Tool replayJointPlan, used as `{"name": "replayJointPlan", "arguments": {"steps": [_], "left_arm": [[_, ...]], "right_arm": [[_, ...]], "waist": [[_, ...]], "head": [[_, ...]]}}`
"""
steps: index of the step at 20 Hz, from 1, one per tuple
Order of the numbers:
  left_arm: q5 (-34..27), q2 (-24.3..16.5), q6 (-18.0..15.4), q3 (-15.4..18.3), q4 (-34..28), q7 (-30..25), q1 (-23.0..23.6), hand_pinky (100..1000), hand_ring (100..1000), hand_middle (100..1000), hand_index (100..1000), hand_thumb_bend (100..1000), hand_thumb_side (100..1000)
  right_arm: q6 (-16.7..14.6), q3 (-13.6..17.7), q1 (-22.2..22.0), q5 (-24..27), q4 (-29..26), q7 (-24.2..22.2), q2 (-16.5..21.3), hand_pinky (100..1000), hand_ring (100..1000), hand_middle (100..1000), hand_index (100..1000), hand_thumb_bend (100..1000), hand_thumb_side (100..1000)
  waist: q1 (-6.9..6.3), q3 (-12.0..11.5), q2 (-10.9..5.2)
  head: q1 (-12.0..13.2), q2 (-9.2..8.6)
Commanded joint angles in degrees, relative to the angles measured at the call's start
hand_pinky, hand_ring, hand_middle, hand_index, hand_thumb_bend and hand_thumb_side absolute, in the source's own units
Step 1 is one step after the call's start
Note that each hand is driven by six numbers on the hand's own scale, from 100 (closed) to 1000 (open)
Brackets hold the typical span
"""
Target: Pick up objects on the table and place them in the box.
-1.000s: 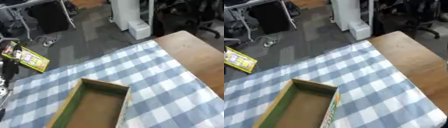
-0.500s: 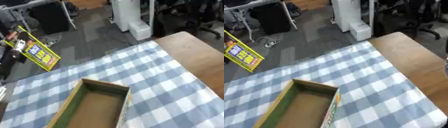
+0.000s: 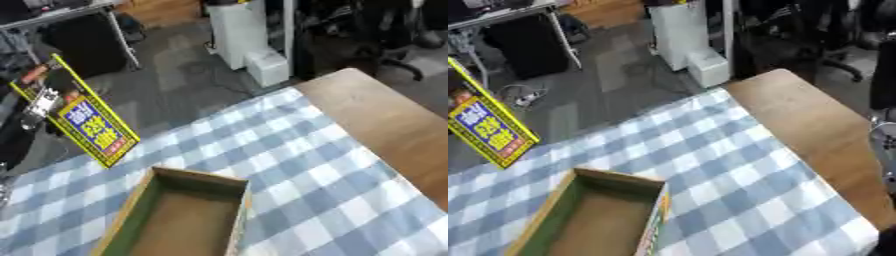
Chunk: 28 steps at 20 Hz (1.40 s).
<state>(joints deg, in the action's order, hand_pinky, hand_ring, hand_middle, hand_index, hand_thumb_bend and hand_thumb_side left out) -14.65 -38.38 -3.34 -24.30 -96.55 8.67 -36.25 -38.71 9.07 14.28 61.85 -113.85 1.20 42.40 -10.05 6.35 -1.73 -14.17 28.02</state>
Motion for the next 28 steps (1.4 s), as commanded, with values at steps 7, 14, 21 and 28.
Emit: {"name": "replayJointPlan", "arguments": {"steps": [7, 14, 21, 28], "left_arm": [[1.3, -6.0, 2.6, -5.5, -2.7, -6.8, 2.0, 100, 100, 100, 270, 100, 828], [2.4, -9.6, 4.4, -9.0, -3.4, -11.6, 7.7, 100, 100, 100, 323, 100, 846], [8.3, -7.1, -0.7, -1.0, -4.3, -16.1, 10.6, 561, 626, 826, 851, 908, 875], [17.7, -0.8, -8.0, 13.2, -2.9, 2.6, 8.7, 645, 716, 876, 870, 911, 928]], "right_arm": [[0.6, 0.7, 1.3, 0.1, -0.7, 0.9, 1.8, 433, 360, 368, 454, 100, 1000], [0.7, 0.9, 1.4, -0.2, -0.7, 1.3, 1.8, 433, 360, 368, 454, 100, 1000], [0.3, 1.3, 0.5, -0.7, -0.7, 1.3, 1.5, 434, 360, 368, 454, 100, 1000], [-0.4, 1.7, -0.4, -1.2, -0.7, 1.9, 1.2, 434, 360, 368, 455, 100, 1000]], "waist": [[0.64, 0.5, -0.35], [0.61, 0.4, -0.16], [1.18, -0.4, -0.22], [1.77, -1.3, -0.39]], "head": [[-1.7, -3.99], [-2.8, -6.42], [-4.6, -8.07], [-4.4, -9.61]]}}
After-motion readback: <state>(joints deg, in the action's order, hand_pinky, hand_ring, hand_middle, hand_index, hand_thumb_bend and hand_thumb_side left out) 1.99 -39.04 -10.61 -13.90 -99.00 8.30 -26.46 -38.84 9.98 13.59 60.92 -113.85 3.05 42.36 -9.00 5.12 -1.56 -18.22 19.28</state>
